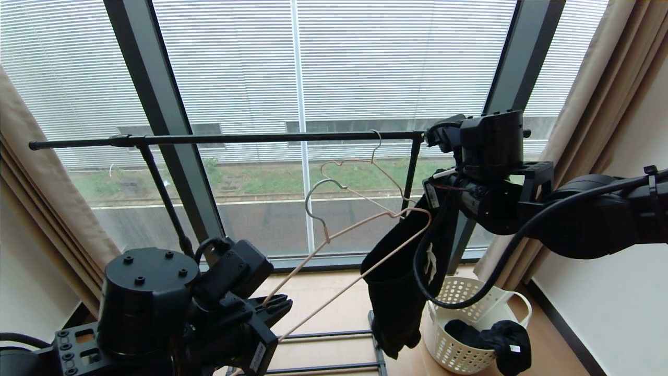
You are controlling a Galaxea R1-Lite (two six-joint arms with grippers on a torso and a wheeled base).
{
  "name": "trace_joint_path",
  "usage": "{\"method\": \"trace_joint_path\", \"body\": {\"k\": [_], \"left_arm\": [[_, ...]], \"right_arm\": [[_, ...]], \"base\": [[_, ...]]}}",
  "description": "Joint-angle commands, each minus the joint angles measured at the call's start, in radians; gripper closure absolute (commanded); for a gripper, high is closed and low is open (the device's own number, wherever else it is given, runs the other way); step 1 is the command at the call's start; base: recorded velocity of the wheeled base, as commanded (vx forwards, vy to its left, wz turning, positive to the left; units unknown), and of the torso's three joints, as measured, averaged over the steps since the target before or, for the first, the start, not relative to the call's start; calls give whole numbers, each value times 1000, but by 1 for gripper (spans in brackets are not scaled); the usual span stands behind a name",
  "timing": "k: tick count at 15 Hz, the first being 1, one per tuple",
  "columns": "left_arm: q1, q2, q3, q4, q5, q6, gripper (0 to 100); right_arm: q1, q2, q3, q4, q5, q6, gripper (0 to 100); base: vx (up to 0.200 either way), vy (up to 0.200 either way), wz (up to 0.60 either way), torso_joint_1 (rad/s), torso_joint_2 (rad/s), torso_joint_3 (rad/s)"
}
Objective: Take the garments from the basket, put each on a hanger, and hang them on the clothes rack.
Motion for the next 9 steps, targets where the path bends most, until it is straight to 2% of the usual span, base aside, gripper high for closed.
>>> {"method": "trace_joint_path", "body": {"k": [1, 9], "left_arm": [[10, 89, -24, -22, 1, -2, 100], [10, 158, -92, -24, 3, -6, 100]], "right_arm": [[10, -3, 2, 0, 0, 1, 100], [61, 1, 5, 0, -2, 10, 100]], "base": [[0, 0, 0, 0, 0, 0], [0, 0, 0, 0, 0, 0]]}}
